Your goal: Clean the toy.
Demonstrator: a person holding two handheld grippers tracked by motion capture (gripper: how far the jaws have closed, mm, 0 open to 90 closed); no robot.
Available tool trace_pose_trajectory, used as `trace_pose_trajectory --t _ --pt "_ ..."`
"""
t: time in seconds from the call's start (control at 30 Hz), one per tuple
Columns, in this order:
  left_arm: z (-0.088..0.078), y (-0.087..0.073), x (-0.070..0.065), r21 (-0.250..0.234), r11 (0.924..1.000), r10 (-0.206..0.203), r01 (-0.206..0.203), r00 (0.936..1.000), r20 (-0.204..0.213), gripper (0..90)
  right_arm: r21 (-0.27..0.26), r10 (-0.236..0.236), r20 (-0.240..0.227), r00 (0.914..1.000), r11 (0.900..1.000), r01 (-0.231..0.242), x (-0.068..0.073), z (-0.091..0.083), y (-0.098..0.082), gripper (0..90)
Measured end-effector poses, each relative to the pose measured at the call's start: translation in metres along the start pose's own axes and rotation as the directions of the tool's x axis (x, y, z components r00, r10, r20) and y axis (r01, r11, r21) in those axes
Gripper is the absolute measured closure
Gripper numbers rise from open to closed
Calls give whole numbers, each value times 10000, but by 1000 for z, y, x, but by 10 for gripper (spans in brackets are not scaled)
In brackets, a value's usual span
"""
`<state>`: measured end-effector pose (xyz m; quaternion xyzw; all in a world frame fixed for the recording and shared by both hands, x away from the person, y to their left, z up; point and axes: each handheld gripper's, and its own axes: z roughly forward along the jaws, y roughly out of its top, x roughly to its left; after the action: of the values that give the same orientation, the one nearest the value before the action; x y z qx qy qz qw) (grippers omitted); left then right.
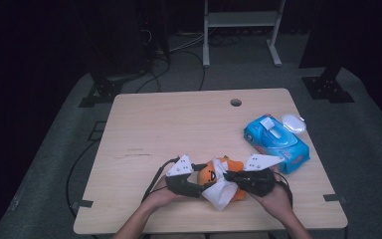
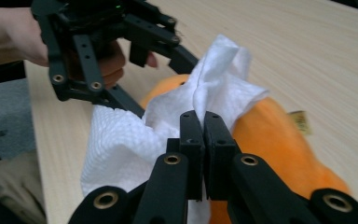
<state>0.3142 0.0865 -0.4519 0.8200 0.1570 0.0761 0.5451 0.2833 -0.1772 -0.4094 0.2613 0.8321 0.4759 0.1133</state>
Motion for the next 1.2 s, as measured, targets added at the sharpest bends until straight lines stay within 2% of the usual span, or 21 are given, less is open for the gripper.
trace_pose_trajectory --t 0.2,0.3,0.43,0.53,0.67,0.77,0.8,0.87,1.03,1.1,1.2 --pt "1 -1 -1 -44 10000 35 -34 10000 92 319 91 -87 518 9986 9999 83 -5 -8 -3 863" --pt "1 0 -1 -27 9999 97 -97 9999 78 319 -2 -177 614 9980 9998 177 -4 -6 -2 791" --pt "3 1 -4 9 9995 317 -317 9994 171 319 -346 -168 596 9981 9992 189 -4 -4 0 704" --pt "3 1 -6 70 9985 541 -543 9982 241 319 -459 -79 298 9995 9989 93 -4 1 -1 667" --pt "2 -1 -5 140 9982 577 -581 9978 328 319 -419 -73 140 9999 9991 79 -3 5 -3 691" --pt "1 -2 -5 175 9981 585 -591 9976 358 319 -45 -170 21 9999 9998 170 0 6 -1 824" --pt "1 -2 -5 196 9980 601 -609 9975 377 321 84 -225 -10 9997 9997 225 1 6 -1 837" --pt "0 -3 -4 132 9985 522 -528 9979 385 321 184 -291 -45 9996 9994 292 -2 3 0 857" --pt "-2 -2 -4 135 9982 575 -581 9974 439 312 183 80 -14 10000 9998 -80 -8 -4 -4 860" --pt "-3 3 -5 4 9965 830 -831 9963 220 263 206 33 13 10000 9998 -34 -6 -2 -3 860" --pt "-5 10 -6 -574 9950 824 -820 9966 57 261 82 -6 -119 9999 10000 7 -1 1 -2 860"
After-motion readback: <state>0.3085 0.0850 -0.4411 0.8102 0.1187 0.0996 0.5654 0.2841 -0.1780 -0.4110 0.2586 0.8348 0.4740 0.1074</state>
